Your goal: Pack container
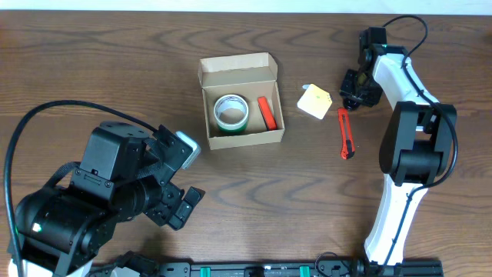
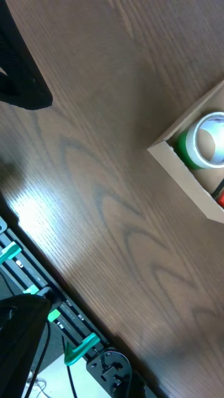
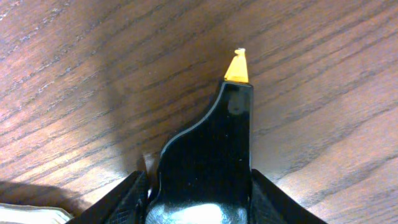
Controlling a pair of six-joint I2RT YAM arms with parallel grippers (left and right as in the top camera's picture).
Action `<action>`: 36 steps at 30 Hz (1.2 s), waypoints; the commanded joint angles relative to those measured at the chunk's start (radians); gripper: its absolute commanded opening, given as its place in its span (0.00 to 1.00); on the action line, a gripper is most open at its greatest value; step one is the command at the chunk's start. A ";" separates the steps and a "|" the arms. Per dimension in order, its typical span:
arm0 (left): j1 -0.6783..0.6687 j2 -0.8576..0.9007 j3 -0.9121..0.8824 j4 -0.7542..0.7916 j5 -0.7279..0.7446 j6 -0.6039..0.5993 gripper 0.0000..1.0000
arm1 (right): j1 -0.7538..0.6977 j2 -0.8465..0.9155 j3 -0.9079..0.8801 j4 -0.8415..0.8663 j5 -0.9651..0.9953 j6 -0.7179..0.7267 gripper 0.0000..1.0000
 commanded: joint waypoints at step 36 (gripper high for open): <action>-0.002 0.000 0.017 -0.003 0.014 -0.004 0.95 | 0.448 -0.369 0.072 -0.105 -0.224 -0.158 0.26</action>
